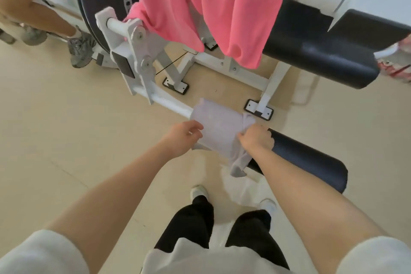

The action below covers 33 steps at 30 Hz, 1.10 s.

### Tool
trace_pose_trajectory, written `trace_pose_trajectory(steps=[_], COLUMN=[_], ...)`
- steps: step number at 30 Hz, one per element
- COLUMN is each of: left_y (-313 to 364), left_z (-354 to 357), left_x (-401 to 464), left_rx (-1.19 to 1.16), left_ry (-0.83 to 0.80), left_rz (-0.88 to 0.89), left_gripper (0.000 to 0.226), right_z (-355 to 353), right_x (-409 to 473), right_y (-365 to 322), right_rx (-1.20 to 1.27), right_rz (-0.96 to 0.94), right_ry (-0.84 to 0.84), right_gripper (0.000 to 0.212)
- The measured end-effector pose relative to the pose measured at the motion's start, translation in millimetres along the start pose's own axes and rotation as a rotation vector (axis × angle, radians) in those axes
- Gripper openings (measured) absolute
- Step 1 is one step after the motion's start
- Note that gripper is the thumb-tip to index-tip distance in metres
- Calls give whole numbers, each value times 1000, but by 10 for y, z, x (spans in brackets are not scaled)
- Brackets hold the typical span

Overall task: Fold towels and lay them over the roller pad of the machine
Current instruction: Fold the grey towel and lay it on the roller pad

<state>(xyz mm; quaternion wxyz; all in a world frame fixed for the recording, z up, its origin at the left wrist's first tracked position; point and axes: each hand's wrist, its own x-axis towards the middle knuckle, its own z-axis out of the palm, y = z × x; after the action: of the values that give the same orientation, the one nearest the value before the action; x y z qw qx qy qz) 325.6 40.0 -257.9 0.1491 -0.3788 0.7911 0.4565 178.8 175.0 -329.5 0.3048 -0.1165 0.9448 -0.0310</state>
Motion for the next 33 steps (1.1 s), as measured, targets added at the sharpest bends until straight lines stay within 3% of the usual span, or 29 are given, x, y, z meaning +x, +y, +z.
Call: trace_pose_trajectory(steps=[4, 6, 10, 12, 14, 18, 21, 25, 30, 33], left_y=[-26, 61, 414, 620, 821, 1121, 1247, 1295, 1178, 1021], left_z=[-125, -124, -99, -64, -9, 91, 135, 183, 258, 381], left_x=[120, 152, 249, 276, 262, 143, -13, -180, -398, -573], left_rx=[9, 7, -34, -77, -39, 24, -12, 17, -42, 22], left_ry=[-41, -90, -128, -146, -168, -332, -540, -625, -623, -654], left_rz=[47, 100, 235, 313, 433, 596, 574, 584, 523, 464], left_gripper=[26, 25, 27, 28, 30, 38, 41, 43, 30, 47], right_z=[-41, -74, -225, -349, -499, -809, -1024, -1148, -1293, -1257], right_x=[-40, -120, -339, -487, -645, -920, -1103, -1246, -1463, -1565], right_y=[-24, -16, 74, 131, 202, 386, 479, 613, 809, 996], right_rx=[-34, -20, 431, 699, 909, 1022, 842, 776, 972, 1200], right_rz=[0, -53, -84, -118, -154, -295, -381, -494, -532, -498], right_ry=[-4, -41, -61, -84, -106, -166, -268, -347, -278, -184], right_gripper=[33, 30, 7, 20, 17, 31, 42, 50, 25, 26])
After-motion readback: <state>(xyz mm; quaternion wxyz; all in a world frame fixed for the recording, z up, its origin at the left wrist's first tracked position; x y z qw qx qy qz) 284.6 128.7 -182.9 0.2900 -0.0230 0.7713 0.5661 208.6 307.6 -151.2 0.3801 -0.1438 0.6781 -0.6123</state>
